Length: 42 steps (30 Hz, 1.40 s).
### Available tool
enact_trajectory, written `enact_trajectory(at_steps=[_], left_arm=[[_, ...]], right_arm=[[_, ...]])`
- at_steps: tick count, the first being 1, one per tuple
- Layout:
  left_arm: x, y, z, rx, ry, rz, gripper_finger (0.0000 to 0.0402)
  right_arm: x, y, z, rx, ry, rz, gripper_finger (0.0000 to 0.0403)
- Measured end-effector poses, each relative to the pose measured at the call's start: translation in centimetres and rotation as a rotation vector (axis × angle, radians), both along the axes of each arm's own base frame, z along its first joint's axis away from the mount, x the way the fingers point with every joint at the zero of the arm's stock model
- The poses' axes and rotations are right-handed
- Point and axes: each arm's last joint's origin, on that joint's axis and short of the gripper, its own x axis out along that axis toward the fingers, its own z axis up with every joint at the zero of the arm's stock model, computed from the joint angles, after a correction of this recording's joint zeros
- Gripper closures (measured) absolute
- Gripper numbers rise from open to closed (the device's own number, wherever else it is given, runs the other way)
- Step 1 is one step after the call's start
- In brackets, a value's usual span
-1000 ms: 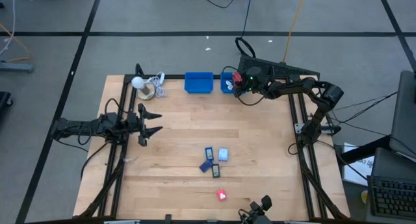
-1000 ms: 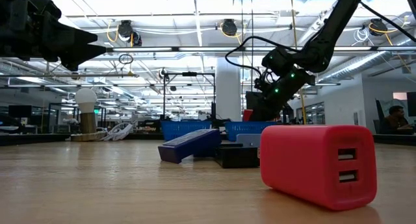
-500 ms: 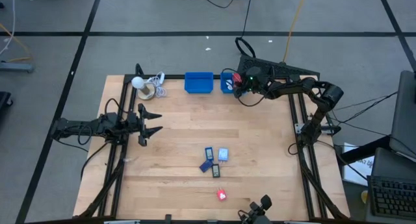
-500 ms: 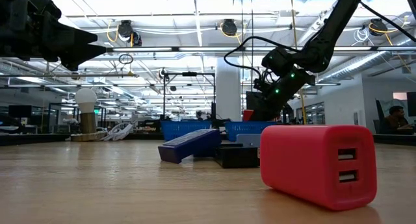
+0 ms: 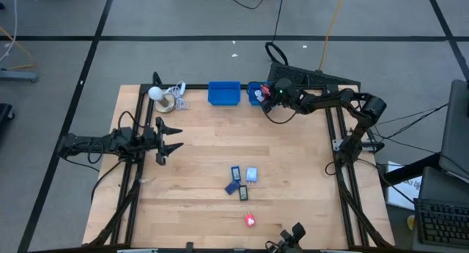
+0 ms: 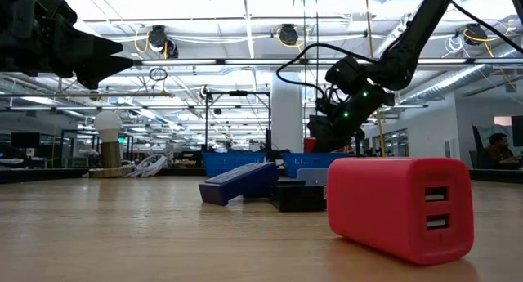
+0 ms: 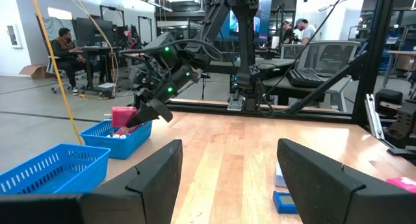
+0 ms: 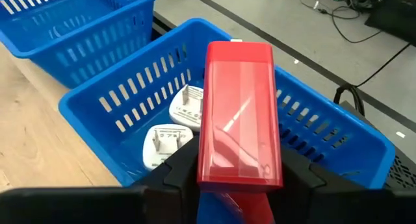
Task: Pick & Place Office items
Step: Put the red charger adapter into the right blue bin
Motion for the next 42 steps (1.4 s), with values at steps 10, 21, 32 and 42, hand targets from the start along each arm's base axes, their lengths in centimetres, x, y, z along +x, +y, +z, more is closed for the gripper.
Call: enact_trajectory(at_steps=[10,21,32,42], left_arm=[[0.0,0.0,-0.01,0.0,0.0,0.0,0.0146],[0.0,0.0,-0.02,0.0,0.001,0.0,0.0146],[0.0,0.0,0.0,0.001,0.0,0.0,0.0146],[0.0,0.0,0.0,0.001,0.001,0.0,0.0146]], right_arm=[[0.01,0.01,0.0,0.003,-0.004,-0.003,0.0279],[0.01,0.01,0.0,0.004,-0.005,-0.004,0.0276],[0.01,0.01,0.0,0.004,-0.005,-0.004,0.0276],[0.01,0.01,0.0,0.005,-0.005,-0.004,0.0275]])
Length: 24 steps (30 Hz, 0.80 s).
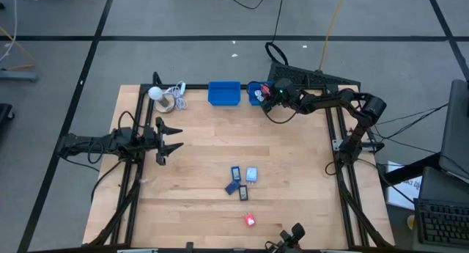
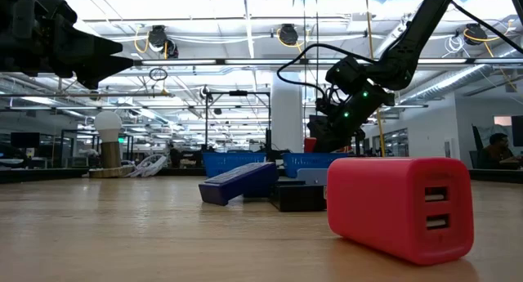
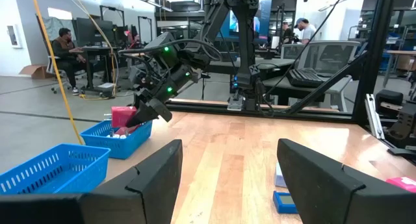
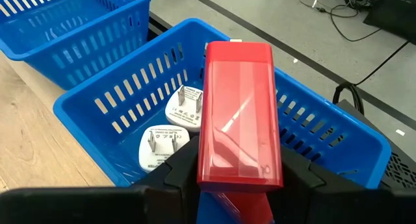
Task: Pick & Place Office items
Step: Put the red charger adapter into the right blue bin
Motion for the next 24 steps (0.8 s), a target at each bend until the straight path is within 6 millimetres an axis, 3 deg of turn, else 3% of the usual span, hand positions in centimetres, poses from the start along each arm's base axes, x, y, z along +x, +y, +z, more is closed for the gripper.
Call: enact_trajectory(at_steps=[24], left_arm=[[0.0,0.0,0.0,-0.001,0.0,0.0,0.0146]], right_arm=[[-0.72,0.37,-0.85,-0.007,0.015,-0.024,0.025]])
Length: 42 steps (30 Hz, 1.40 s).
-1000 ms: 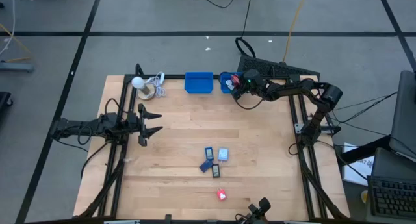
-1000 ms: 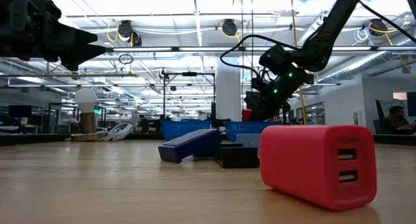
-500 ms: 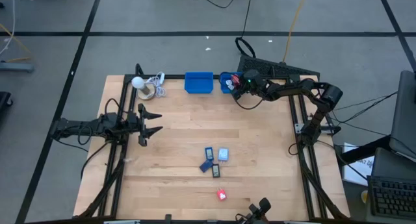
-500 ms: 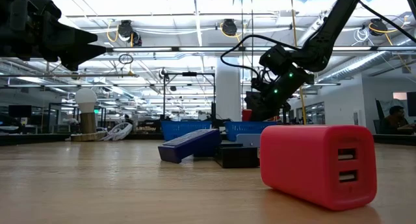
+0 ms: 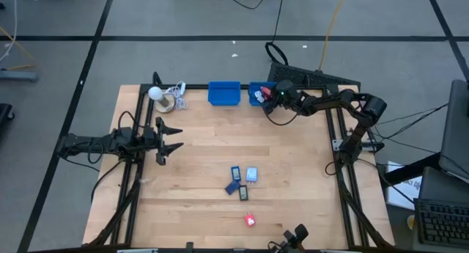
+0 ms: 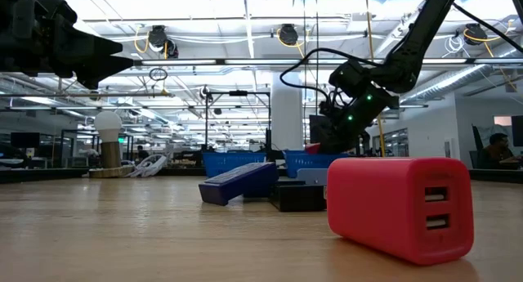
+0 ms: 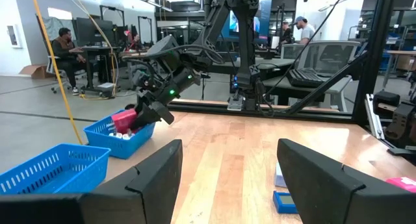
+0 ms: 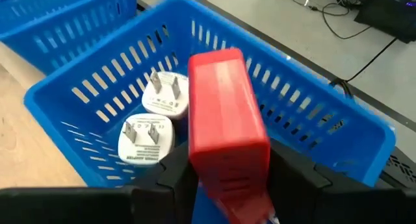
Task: Pick & Place Office items
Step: Put the red charger adapter into the right blue bin, then put the light blue charger adapter into the right blue bin
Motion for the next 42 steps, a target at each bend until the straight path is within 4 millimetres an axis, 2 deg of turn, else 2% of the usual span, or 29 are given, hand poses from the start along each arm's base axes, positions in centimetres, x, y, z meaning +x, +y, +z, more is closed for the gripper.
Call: enact_trajectory(at_steps=[7,10,18,22,26,29,32,38,42], left_arm=[[0.0,0.0,0.0,0.001,0.0,0.0,0.0146],[0.0,0.0,0.0,0.001,0.0,0.0,0.0146],[0.0,0.0,0.0,0.001,0.0,0.0,0.0146],[0.0,0.0,0.0,0.001,0.0,0.0,0.0146],[0.0,0.0,0.0,0.001,0.0,0.0,0.0146],[0.0,0.0,0.0,0.001,0.0,0.0,0.0146],[0.0,0.0,0.0,0.001,0.0,0.0,0.0146],[0.0,0.0,0.0,0.001,0.0,0.0,0.0146],[0.0,0.0,0.0,0.001,0.0,0.0,0.0146]], right_arm=[[0.2,0.0,0.3,-0.014,-0.037,0.019,0.0249],[0.5,0.1,0.4,0.023,-0.101,0.069,0.0249],[0.8,-0.1,1.0,0.028,-0.206,0.05,0.0249],[1.3,0.0,1.8,0.096,-0.358,0.128,0.0249],[2.4,1.0,3.3,0.174,-0.56,0.31,0.0245],[3.5,2.6,4.7,0.224,-0.674,0.462,0.0241],[4.9,5.1,5.6,0.249,-0.727,0.612,0.0235],[7.4,12.1,6.7,0.23,-0.728,0.875,0.0201],[8.4,17.1,7.0,0.162,-0.714,0.967,0.0162]])
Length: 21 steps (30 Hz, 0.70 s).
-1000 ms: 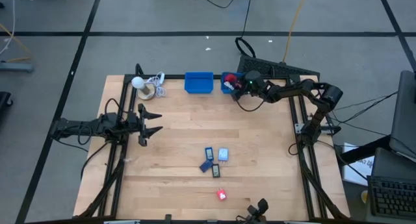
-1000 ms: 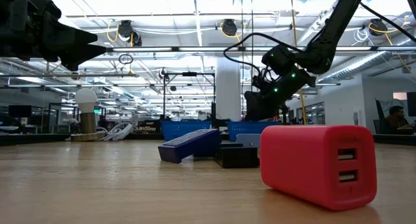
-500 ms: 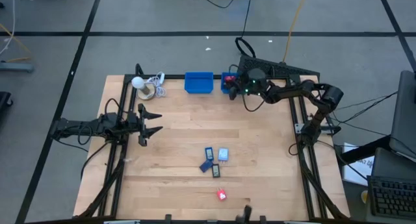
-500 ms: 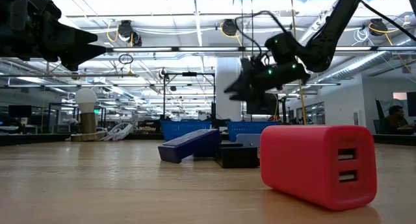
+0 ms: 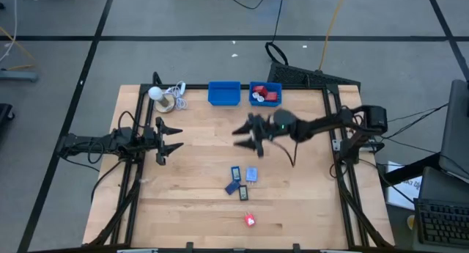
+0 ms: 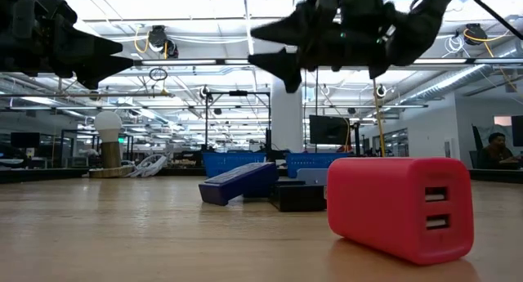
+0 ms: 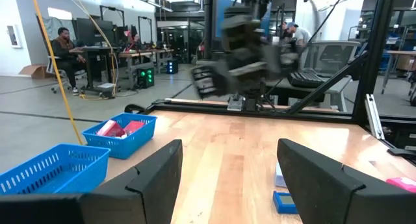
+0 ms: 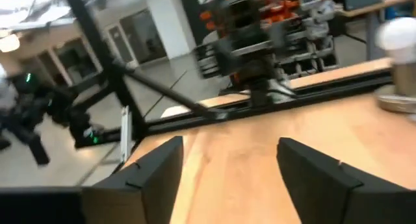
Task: Pick & Place Office items
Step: Put the light blue charger adapter into the right blue bin
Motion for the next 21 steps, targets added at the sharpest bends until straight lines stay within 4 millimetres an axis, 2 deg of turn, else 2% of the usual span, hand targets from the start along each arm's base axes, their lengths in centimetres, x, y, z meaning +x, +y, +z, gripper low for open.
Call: enact_trajectory(at_steps=[5,11,17,21], left_arm=[[0.0,0.0,0.0,0.0,0.0,0.0,0.0146],[0.0,0.0,0.0,0.0,0.0,0.0,0.0146],[0.0,0.0,0.0,0.0,0.0,0.0,0.0146],[0.0,0.0,0.0,0.0,0.0,0.0,0.0146]], right_arm=[[0.3,5.1,-0.4,-0.099,0.013,0.055,0.0123],[-0.6,9.3,-3.1,-0.265,0.266,0.097,0.0117],[-2.4,9.9,-6.2,-0.375,0.636,0.012,0.0121],[-3.0,9.7,-6.9,-0.367,0.735,-0.024,0.012]])
